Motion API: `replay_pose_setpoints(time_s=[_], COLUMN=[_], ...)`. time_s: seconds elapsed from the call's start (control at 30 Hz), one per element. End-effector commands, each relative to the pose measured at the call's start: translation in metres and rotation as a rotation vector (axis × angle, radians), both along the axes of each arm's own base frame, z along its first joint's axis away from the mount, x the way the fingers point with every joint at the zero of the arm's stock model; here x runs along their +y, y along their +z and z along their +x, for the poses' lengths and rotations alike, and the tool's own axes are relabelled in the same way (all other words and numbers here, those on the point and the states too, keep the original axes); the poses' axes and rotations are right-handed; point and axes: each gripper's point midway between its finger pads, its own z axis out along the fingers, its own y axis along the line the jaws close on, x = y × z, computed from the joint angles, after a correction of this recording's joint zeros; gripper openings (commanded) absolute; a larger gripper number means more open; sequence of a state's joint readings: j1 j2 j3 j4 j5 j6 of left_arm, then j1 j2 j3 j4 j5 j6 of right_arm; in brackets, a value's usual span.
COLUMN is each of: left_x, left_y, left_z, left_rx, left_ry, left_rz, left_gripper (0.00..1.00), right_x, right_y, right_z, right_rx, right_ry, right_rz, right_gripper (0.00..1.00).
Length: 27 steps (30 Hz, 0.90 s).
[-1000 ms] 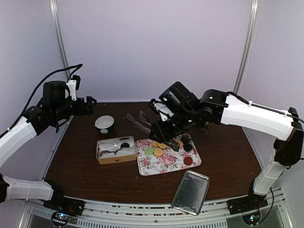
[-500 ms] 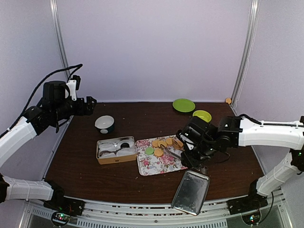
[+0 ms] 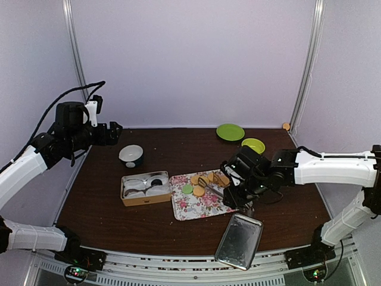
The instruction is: Pack the cookies
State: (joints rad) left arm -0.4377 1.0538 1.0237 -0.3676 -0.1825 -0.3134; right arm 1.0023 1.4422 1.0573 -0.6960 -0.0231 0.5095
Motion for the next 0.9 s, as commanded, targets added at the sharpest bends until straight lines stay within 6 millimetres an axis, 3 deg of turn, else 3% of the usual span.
replay_pose_setpoints(time_s=[0.0, 0.3, 0.5, 0.87], left_x=[-0.003, -0.005, -0.005, -0.007], left_y=[0.022, 0.019, 0.018, 0.017], left_z=[0.003, 0.005, 0.006, 0.006], left_rx=[-0.057, -0.048, -0.046, -0.042], left_ry=[-0.009, -0.015, -0.014, -0.022], left_rz=[-0.043, -0.043, -0.041, -0.044], left_gripper=[0.97, 0.97, 0.97, 0.97], right_x=[0.008, 0.006, -0.001, 0.016], right_y=[-0.002, 0.002, -0.010, -0.012], right_z=[0.003, 0.005, 0.008, 0.006], right_rx=[0.009, -0.003, 0.006, 0.047], right_ry=[0.004, 0.017, 0.010, 0.032], right_rz=[0.033, 0.009, -0.040, 0.015], right_gripper=[0.47, 0.47, 0.47, 0.47])
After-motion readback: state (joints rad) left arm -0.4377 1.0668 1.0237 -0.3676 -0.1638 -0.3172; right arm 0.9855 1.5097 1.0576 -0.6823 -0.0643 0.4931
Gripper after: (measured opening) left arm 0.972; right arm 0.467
